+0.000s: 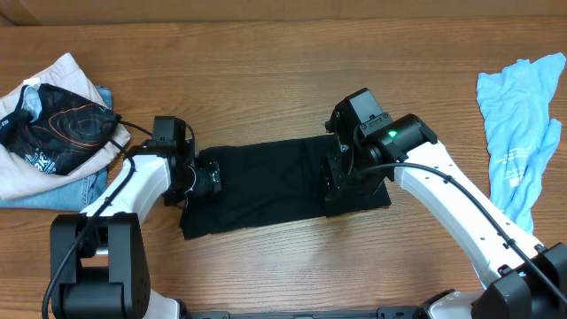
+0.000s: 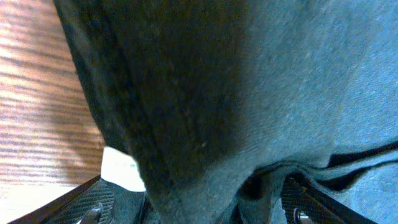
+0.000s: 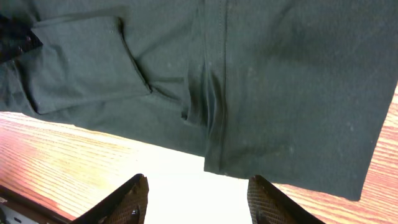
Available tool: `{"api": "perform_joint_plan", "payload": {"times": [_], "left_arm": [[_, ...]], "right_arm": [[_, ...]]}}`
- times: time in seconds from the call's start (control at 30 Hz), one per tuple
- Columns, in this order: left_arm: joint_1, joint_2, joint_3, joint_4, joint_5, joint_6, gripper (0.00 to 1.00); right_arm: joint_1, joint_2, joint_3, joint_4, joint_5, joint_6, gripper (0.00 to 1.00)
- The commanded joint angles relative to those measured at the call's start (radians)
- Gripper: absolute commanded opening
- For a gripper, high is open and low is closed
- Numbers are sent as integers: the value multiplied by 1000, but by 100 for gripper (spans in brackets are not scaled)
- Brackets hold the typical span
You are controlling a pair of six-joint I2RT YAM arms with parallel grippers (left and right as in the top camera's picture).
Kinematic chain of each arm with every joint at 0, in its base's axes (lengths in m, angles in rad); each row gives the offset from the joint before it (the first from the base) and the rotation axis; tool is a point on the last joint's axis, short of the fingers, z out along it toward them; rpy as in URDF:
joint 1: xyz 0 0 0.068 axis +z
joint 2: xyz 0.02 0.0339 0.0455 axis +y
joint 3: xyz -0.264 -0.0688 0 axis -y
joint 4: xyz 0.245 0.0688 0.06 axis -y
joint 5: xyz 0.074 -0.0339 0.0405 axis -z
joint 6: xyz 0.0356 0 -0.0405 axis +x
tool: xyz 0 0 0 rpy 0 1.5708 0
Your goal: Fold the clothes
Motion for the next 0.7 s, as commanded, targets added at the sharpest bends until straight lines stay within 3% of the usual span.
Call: {"api": "perform_joint_plan", "payload": {"times": [0.0,0.2,0.33,0.67], "left_arm": [[5,31,-62,42,29,11,89],[5,31,-97,86,29,11,88],[5,31,-100,93,29,11,80],[11,31,-101,93,18,12,15]], "right_arm": [[1,-6,15,-2,3,5,55],[1,-6,15,-6,3,12,55],[1,-6,15,-7,3,28,55],[1,-6,15,-12,3,39,55]]}}
